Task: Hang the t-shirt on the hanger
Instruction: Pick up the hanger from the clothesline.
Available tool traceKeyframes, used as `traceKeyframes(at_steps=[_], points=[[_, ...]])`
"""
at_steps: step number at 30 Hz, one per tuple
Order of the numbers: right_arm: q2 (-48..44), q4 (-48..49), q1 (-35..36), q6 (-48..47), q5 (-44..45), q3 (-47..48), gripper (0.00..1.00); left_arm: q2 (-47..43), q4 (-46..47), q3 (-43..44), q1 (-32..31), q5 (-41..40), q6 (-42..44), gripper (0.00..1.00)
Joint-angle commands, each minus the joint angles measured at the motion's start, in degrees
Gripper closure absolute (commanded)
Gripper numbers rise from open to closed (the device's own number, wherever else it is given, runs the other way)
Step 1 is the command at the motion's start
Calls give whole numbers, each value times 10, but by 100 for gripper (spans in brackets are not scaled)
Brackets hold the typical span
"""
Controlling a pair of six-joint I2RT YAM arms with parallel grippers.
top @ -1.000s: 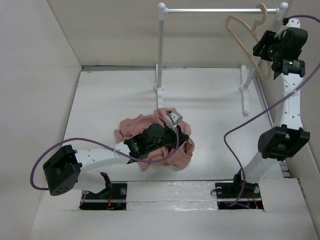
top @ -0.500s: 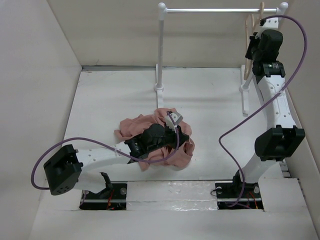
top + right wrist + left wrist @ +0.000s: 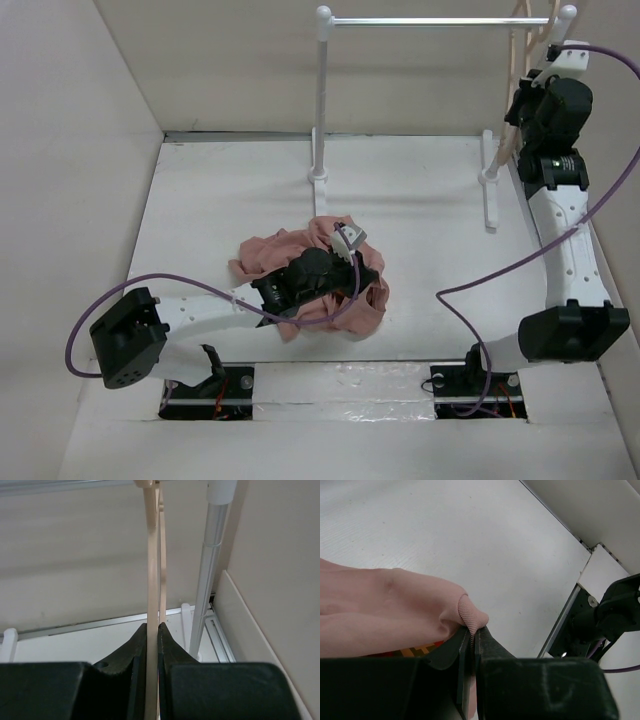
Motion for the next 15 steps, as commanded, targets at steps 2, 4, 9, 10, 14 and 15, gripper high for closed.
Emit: traceKeyframes(at_steps=[2, 4, 9, 10, 14, 15], points=[[-61, 71, -4, 49, -10, -85, 100, -17, 10, 25, 2, -28, -4, 100], [-88, 78, -4, 62, -7, -124, 100, -21, 3, 28, 2, -39, -2, 100], [-195, 84, 24, 124, -42, -221, 100, -27, -5, 21, 2, -68, 3, 100], [-211, 83, 32, 132, -48, -248, 100, -25, -11, 27, 8, -76, 3, 100], [-285, 68, 94, 169, -86, -315, 100, -23, 1, 33, 32, -77, -5, 100], [-300, 55, 110, 175, -89, -330, 100, -22, 8, 33, 46, -77, -8, 100]])
